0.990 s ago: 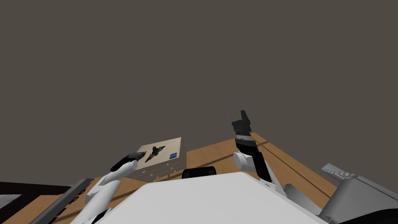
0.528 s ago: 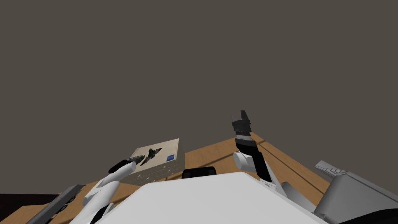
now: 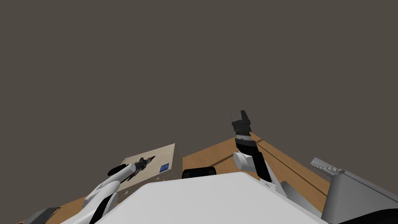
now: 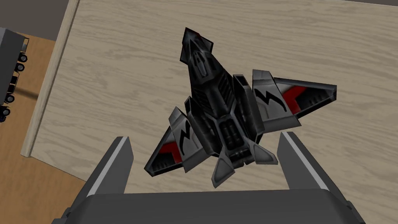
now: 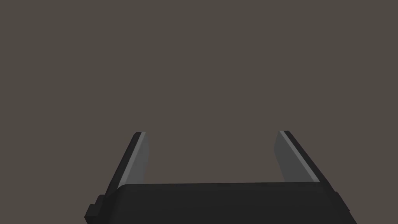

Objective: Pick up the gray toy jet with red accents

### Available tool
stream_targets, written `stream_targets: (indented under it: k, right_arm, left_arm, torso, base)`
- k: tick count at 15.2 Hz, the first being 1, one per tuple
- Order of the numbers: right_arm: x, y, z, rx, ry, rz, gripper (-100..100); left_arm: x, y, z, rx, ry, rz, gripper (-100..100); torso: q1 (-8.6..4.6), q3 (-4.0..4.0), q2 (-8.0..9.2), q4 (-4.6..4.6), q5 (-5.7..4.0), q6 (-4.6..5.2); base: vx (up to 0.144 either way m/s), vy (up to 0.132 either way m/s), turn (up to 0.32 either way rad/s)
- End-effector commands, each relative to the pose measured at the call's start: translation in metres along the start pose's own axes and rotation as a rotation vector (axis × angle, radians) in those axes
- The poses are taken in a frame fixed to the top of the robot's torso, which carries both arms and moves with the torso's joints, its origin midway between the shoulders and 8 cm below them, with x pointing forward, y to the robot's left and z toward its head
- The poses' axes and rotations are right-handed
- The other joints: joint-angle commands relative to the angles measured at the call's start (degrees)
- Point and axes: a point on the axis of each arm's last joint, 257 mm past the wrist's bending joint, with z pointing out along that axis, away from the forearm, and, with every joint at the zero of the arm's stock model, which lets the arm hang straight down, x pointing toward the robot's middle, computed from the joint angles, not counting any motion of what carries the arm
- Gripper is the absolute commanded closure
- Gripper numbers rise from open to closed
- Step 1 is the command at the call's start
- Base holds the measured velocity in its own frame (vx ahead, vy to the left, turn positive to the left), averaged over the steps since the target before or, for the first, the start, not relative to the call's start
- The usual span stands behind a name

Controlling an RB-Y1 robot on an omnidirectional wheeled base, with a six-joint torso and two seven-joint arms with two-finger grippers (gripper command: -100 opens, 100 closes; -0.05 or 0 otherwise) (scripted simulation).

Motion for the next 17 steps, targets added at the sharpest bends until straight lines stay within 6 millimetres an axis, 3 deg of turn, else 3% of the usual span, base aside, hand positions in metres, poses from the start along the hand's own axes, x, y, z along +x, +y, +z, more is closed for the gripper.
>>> stream_targets:
  k: [1, 2, 3, 5, 7, 9, 12, 14, 15, 17]
  right_arm:
    - [0.0, 0.0, 0.0, 0.0, 0.0, 0.0, 0]
    - [0.0, 0.0, 0.0, 0.0, 0.0, 0.0, 0]
    - [0.0, 0.0, 0.0, 0.0, 0.0, 0.0, 0]
    - [0.0, 0.0, 0.0, 0.0, 0.0, 0.0, 0]
    - [0.0, 0.0, 0.0, 0.0, 0.0, 0.0, 0]
    - [0.0, 0.0, 0.0, 0.0, 0.0, 0.0, 0]
    - [0.0, 0.0, 0.0, 0.0, 0.0, 0.0, 0]
    - [0.0, 0.0, 0.0, 0.0, 0.0, 0.0, 0]
    - [0.0, 0.0, 0.0, 0.0, 0.0, 0.0, 0]
    - [0.0, 0.0, 0.0, 0.0, 0.0, 0.0, 0]
  left_arm:
    - [-0.023, 0.001, 0.001, -0.007, -0.065, -0.069, -100]
    - [-0.023, 0.001, 0.001, -0.007, -0.065, -0.07, -100]
    - [-0.036, 0.003, 0.001, -0.011, -0.103, -0.113, -100]
    - [-0.036, 0.003, 0.001, -0.011, -0.103, -0.113, -100]
    - [-0.059, 0.007, 0.001, -0.016, -0.167, -0.184, -100]
    - [-0.059, 0.007, 0.001, -0.016, -0.167, -0.184, -100]
    - [-0.079, 0.011, -0.001, -0.019, -0.225, -0.244, -100]
    - [-0.076, 0.01, 0.0, -0.019, -0.216, -0.237, -100]
    - [-0.091, 0.02, 0.0, -0.023, -0.218, -0.234, -100]
    - [-0.098, 0.025, 0.001, -0.026, -0.217, -0.23, -100]
  torso:
    - [0.0, 0.0, 0.0, 0.0, 0.0, 0.0]
    - [0.04, 0.03, 0.04, 0.01, 0.01, -0.01]
    - [0.06, 0.04, 0.07, 0.02, 0.01, -0.01]
    - [0.1, 0.04, 0.07, 0.02, 0.02, -0.01]
    - [0.09, 0.08, 0.13, 0.03, 0.02, -0.01]
    - [0.11, 0.05, 0.08, 0.02, 0.02, -0.01]
    - [0.11, 0.1, 0.17, 0.04, 0.02, -0.02]
    - [0.16, 0.1, 0.17, 0.04, 0.03, -0.01]
    - [0.14, 0.12, 0.2, 0.05, 0.03, -0.02]
    - [0.06, 0.14, 0.25, 0.05, 0.04, -0.03]
  base:
    - [0.059, 0.008, -0.038]
    - [0.057, 0.01, -0.036]
    - [0.061, 0.015, -0.038]
    - [0.054, 0.016, -0.017]
    - [0.053, 0.016, -0.024]
    - [0.055, 0.019, -0.018]
    - [0.038, 0.022, -0.008]
    - [0.033, 0.027, -0.007]
    - [0.035, 0.05, 0.046]
    - [0.016, -0.015, 0.05]
